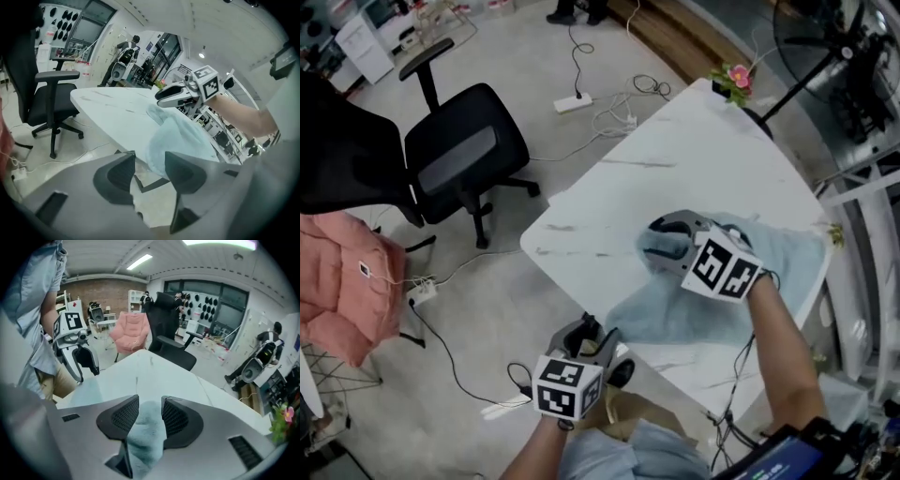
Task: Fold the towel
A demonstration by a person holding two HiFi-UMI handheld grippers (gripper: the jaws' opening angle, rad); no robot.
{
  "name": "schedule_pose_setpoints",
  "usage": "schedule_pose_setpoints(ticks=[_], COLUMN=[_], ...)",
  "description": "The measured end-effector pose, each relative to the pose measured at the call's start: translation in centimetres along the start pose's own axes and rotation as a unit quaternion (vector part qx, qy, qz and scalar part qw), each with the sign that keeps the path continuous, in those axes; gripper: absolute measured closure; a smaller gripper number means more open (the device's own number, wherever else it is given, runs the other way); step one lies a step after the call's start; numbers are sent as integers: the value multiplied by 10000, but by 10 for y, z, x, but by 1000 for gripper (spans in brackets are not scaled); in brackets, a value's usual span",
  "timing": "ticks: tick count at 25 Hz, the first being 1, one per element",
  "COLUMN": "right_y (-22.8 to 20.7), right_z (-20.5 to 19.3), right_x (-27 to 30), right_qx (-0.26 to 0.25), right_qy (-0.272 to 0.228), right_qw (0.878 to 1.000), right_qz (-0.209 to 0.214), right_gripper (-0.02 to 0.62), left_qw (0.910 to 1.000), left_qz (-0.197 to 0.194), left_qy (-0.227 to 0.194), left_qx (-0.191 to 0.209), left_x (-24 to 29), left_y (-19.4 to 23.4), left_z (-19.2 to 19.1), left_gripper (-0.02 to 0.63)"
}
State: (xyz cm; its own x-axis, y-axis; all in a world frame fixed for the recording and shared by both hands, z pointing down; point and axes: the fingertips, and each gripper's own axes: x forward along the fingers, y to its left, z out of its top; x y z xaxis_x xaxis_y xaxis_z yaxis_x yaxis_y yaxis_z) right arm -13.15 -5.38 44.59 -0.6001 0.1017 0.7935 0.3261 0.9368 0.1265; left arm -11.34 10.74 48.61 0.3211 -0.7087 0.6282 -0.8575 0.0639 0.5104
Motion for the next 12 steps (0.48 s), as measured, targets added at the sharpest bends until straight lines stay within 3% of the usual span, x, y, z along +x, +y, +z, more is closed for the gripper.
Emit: schedule_pose_setpoints(ticks=[6, 12], right_y=[-13, -5], right_z=[-13, -23], right_x=[34, 48], right_qx=[82, 231], right_qy=[384, 628], right_qw=[9968, 9915], right_qz=[690, 1116], right_gripper=[387, 397], left_qw=[9999, 9998], left_qz=[-66, -131], left_qy=[84, 58], left_qx=[0, 120], left_x=[-1, -4], left_y=[-1, -4], left_z=[-1, 4], left_gripper=[405, 443])
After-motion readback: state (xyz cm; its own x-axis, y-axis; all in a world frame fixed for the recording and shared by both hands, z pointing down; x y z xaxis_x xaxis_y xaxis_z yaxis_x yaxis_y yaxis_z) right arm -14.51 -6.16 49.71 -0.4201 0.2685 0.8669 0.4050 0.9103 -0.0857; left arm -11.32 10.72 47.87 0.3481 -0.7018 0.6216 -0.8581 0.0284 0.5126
